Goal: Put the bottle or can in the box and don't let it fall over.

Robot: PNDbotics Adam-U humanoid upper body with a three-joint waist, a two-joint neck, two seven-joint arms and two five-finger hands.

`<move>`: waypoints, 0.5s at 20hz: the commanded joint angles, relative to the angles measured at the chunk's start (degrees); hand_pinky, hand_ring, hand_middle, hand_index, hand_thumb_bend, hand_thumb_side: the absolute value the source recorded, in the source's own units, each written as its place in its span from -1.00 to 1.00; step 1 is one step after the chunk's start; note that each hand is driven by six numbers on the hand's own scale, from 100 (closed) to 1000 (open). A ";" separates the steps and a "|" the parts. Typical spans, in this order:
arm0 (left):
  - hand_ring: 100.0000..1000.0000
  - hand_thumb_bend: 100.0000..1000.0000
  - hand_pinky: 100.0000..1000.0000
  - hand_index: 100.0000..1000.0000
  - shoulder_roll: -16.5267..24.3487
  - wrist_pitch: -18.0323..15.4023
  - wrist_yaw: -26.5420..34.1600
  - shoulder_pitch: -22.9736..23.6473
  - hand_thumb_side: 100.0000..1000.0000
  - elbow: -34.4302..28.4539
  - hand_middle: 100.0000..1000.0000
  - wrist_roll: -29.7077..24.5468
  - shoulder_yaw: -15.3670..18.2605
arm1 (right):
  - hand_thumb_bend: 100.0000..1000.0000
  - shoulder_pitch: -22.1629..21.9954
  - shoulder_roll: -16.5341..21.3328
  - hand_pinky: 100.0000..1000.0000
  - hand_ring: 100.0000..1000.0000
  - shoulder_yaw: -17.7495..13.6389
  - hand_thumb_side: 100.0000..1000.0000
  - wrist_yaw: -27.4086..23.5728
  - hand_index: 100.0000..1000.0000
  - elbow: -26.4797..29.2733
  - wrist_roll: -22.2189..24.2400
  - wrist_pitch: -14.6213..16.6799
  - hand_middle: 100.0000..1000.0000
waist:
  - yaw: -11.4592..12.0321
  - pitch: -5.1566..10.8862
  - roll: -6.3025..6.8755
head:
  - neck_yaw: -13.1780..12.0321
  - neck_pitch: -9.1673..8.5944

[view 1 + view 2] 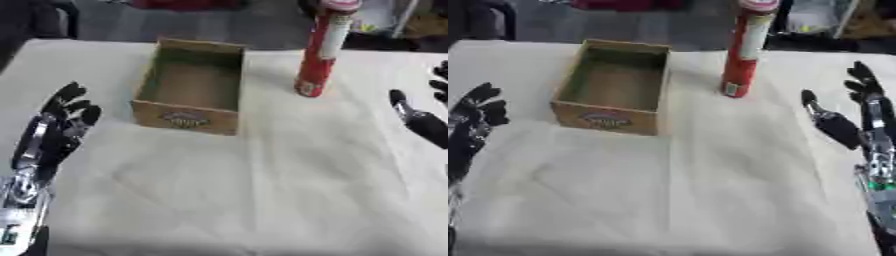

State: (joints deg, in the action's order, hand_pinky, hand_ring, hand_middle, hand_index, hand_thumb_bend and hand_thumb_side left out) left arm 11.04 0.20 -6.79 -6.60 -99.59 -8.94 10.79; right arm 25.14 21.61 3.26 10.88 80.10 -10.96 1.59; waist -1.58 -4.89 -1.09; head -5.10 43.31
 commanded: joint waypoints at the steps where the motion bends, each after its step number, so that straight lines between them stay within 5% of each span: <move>1: 0.73 0.34 0.47 0.92 0.73 -0.14 -0.10 -0.35 0.24 -0.68 0.73 -0.30 -0.04 | -0.28 3.05 1.85 0.83 0.80 0.91 -0.36 -0.51 1.00 -2.01 1.33 0.19 0.84 | 0.19 1.14 0.84 | 0.36 0.36; 10: 0.73 0.33 0.47 0.92 0.56 -0.23 0.03 -0.52 0.24 -0.62 0.73 -0.55 -0.27 | -0.28 9.88 -0.90 0.83 0.79 2.32 -0.35 -1.86 1.00 -9.70 2.37 1.44 0.83 | 1.13 1.05 1.12 | 0.88 0.13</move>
State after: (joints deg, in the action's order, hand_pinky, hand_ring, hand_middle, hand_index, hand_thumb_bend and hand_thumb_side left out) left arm 11.03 0.13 -6.79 -6.60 -99.57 -9.25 10.72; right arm 33.80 20.23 5.68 9.44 70.75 -8.68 2.61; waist -0.49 -4.89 -0.77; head -4.37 43.32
